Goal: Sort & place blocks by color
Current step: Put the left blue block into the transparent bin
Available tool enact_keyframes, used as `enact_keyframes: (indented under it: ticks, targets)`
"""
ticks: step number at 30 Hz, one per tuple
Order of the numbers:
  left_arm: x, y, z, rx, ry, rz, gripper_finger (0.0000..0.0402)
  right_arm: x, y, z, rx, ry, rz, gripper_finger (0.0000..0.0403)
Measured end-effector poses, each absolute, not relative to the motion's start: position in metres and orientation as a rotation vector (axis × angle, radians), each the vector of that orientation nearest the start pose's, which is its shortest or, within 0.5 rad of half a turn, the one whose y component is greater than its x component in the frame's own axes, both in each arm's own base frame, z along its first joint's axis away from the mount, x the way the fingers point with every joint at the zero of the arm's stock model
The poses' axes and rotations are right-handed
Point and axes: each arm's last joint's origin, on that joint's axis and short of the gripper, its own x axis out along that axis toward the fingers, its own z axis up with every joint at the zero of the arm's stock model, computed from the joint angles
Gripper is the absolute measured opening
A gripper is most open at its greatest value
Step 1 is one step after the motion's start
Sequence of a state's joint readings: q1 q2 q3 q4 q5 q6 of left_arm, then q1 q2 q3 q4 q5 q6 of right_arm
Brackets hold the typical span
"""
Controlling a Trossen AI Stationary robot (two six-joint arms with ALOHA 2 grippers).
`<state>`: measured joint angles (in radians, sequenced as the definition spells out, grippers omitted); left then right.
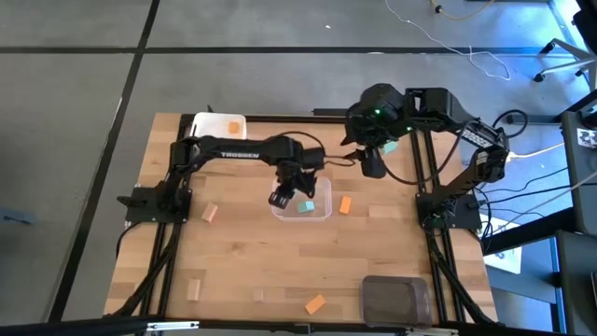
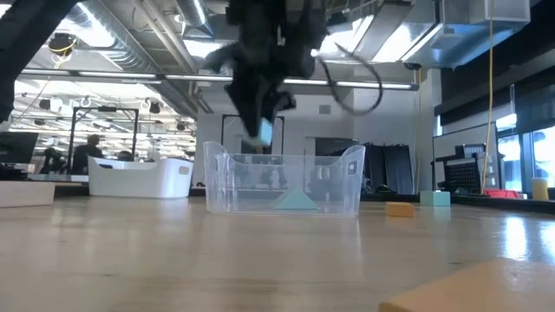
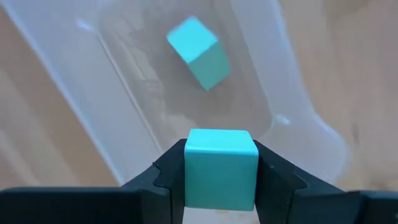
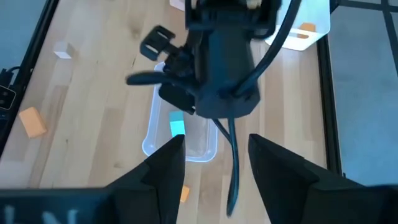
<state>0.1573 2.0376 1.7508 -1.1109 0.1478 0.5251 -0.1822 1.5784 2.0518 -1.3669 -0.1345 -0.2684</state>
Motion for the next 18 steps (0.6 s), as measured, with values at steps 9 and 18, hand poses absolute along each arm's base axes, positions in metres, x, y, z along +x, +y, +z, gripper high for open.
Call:
enact_keyframes:
  ticks: [9,18]
  targets:
    - [0.400,0.066,0.191,0.228,1.307,-0.322,0.0125,0.257,-0.036,0.467,-0.131,0.841,0.097,0.0178]
    - [0.398,0.066,0.187,0.233,1.314,-0.318,0.0174,0.252,-0.034,0.470,-0.131,0.825,0.094,0.0178]
